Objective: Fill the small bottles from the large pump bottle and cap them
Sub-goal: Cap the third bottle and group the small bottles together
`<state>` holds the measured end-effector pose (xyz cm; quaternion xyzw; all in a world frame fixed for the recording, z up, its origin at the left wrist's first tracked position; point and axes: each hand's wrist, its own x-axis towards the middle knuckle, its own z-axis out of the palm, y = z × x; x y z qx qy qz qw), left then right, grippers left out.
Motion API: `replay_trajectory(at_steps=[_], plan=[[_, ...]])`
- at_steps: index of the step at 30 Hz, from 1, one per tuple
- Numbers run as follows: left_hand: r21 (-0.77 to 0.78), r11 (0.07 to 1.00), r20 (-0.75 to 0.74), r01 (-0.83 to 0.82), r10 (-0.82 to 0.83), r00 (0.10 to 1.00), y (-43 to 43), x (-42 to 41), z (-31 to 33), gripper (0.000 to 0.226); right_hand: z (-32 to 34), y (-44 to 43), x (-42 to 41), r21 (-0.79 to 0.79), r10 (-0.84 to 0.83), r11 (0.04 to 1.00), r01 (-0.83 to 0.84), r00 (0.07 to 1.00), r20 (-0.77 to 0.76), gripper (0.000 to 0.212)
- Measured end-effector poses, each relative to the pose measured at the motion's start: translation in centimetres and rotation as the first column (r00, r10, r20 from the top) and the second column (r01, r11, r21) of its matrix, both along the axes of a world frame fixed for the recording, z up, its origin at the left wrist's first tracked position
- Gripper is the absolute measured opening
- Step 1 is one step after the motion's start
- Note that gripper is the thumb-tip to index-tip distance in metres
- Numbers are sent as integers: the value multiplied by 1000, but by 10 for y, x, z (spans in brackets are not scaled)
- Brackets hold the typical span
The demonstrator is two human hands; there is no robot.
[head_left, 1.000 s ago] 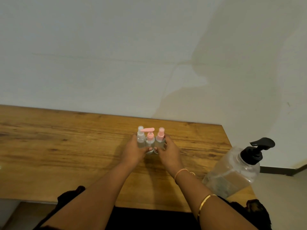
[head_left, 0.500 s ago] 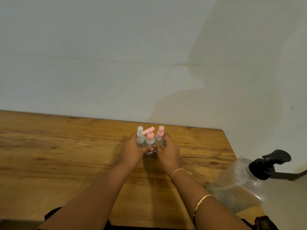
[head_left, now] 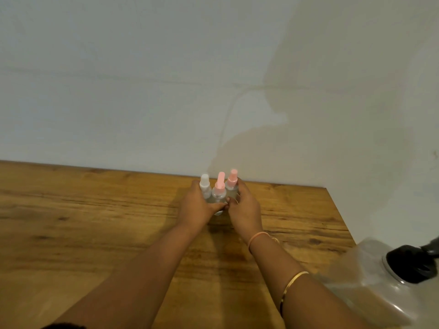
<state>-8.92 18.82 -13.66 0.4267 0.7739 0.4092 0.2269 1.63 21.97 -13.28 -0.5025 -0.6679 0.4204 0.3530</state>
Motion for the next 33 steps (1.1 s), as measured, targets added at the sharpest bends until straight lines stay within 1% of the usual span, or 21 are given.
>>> replay_trajectory(at_steps=[4, 8, 12, 15, 16, 18, 20, 22, 24, 26, 28, 31, 33], plan=[[11, 1000, 11, 13, -13, 1000, 6, 0, 1, 66, -1, 6, -3, -10, -6, 1000, 6, 1000, -13, 56], [47, 998, 46, 28, -30, 998, 12, -1, 2, 70, -2, 11, -5, -18, -14, 1000, 13, 998, -57, 52], [89, 994, 106, 68, -77, 991, 12, -3, 1, 82, -3, 16, -5, -26, -33, 999, 31, 998, -50, 47], [95, 992, 116, 77, -88, 989, 6, -3, -1, 91, -4, 18, -4, -34, -49, 998, 48, 998, -25, 42], [93, 993, 120, 73, -84, 989, 4, -3, -1, 90, -5, 19, -3, -28, -52, 998, 52, 999, -3, 39], [85, 994, 108, 71, -80, 991, 2, -3, -1, 81, -6, 19, -2, -5, -44, 999, 44, 999, 14, 36], [80, 995, 89, 60, -67, 994, 1, -3, -2, 71, -8, 17, -1, 8, -33, 999, 33, 999, 7, 36], [79, 996, 80, 36, -43, 996, 2, -2, -4, 67, -10, 16, 1, 10, -26, 1000, 26, 1000, -14, 38], [77, 997, 71, 17, -22, 997, 3, -1, -4, 65, -12, 15, 3, 0, -9, 1000, 10, 998, -56, 42], [79, 997, 61, 6, -11, 998, 5, 0, -4, 66, -14, 15, 4, 10, 4, 1000, -3, 996, -89, 50], [89, 996, 56, 8, -13, 998, 8, 0, -5, 68, -16, 16, 2, 29, -2, 1000, 5, 995, -98, 56], [104, 994, 38, 18, -22, 999, 12, 0, -5, 65, -16, 20, -3, 42, -33, 998, 38, 992, -119, 54], [119, 993, 53, 22, -29, 998, 16, -2, -6, 64, -18, 22, -6, 53, -61, 996, 68, 992, -109, 51]])
